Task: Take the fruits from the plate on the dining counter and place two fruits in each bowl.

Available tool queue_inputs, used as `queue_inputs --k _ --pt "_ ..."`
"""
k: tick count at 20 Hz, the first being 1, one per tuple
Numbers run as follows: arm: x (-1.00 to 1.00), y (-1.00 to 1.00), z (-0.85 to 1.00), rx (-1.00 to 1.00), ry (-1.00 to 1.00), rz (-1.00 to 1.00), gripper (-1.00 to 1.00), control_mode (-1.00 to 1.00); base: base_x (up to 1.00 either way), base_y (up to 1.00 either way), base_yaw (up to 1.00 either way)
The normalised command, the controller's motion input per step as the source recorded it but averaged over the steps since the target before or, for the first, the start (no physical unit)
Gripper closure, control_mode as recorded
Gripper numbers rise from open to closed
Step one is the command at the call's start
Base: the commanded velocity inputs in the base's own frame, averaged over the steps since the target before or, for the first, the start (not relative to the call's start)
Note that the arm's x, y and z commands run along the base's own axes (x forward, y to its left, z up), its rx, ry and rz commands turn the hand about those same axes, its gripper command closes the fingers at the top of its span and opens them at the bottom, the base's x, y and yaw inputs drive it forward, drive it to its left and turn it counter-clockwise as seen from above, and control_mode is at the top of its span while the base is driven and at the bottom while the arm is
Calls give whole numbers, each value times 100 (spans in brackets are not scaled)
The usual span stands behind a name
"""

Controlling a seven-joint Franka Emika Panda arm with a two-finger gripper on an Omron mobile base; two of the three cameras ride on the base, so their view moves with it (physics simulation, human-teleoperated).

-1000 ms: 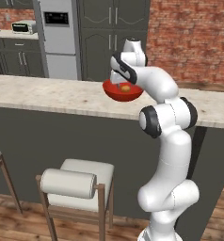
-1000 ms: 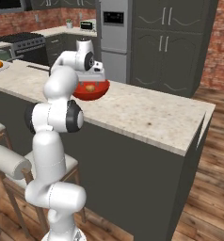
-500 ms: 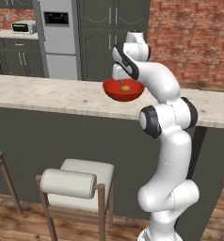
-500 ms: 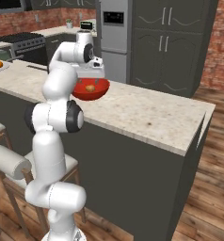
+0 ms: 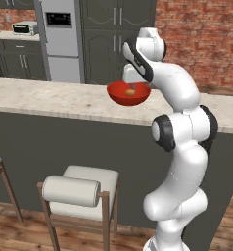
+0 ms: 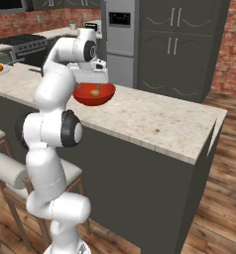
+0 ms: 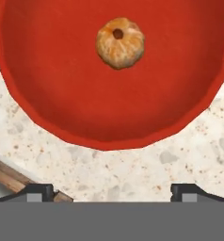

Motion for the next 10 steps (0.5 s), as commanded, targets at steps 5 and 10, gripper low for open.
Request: queue_inputs --k 5,10 --pt "-100 -5 0 5 -27 2 -100 -100 0 0 0" --pt "-100 0 -6 2 -31 0 -100 -100 0 0 0"
